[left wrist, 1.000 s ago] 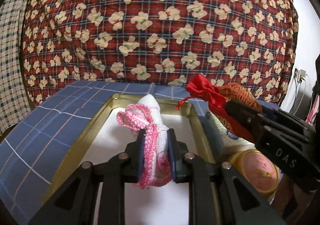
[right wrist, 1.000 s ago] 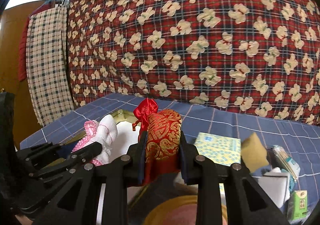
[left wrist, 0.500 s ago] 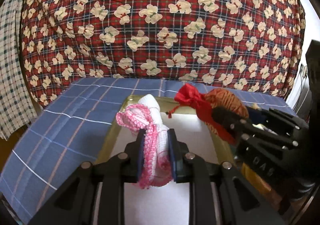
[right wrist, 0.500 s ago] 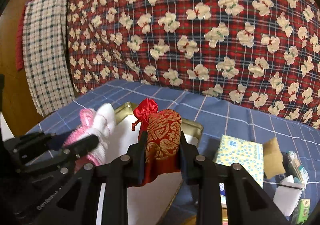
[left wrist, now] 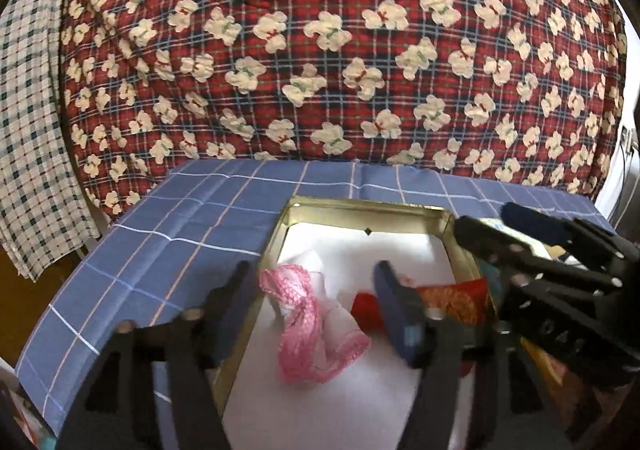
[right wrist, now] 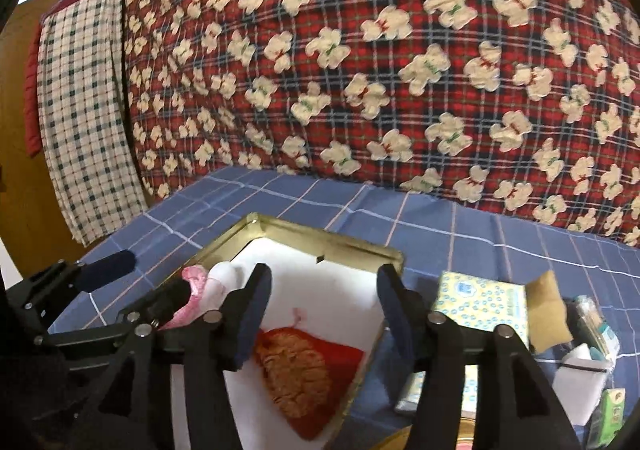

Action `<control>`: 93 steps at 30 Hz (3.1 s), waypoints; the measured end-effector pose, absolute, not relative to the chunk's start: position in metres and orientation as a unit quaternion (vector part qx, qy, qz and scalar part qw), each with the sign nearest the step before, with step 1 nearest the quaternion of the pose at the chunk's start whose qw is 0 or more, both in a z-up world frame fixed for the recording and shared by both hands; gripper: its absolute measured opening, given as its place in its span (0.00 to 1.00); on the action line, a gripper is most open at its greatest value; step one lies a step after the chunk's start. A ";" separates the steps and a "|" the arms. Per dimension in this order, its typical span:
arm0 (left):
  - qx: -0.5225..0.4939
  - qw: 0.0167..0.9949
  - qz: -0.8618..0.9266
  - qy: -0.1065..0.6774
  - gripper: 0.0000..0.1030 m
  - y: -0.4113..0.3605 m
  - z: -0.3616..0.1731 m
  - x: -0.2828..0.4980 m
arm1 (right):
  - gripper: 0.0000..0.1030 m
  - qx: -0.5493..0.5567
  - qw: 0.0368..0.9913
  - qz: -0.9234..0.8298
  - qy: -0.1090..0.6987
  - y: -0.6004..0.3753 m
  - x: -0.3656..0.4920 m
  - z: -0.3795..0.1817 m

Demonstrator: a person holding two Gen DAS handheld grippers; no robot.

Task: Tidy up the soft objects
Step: 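Lower the towel roll into the tray and open the left gripper while the right gripper releases the pouch there, then lift both open grippers away from the gold tray, then grasp the clear plastic bag with the right gripper, then lower the left gripper onto the pink fluffy puff and close on it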

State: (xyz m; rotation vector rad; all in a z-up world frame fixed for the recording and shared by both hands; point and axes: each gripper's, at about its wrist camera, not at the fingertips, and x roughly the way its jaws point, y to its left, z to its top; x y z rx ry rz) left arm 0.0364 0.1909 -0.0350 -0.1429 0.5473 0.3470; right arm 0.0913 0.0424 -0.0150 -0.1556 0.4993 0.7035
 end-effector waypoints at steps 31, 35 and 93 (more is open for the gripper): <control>-0.011 0.967 -0.020 0.254 0.90 0.001 -0.025 0.037 | 0.73 0.001 0.961 0.113 0.252 -0.295 0.079 -0.045; 0.001 0.964 -0.034 0.262 0.90 -0.019 -0.027 0.042 | 0.73 -0.001 0.956 0.095 0.276 -0.319 0.084 -0.058; 0.164 0.888 -0.084 0.420 0.35 -0.136 -0.092 0.133 | 0.19 0.001 0.958 0.146 0.249 -0.279 0.138 -0.053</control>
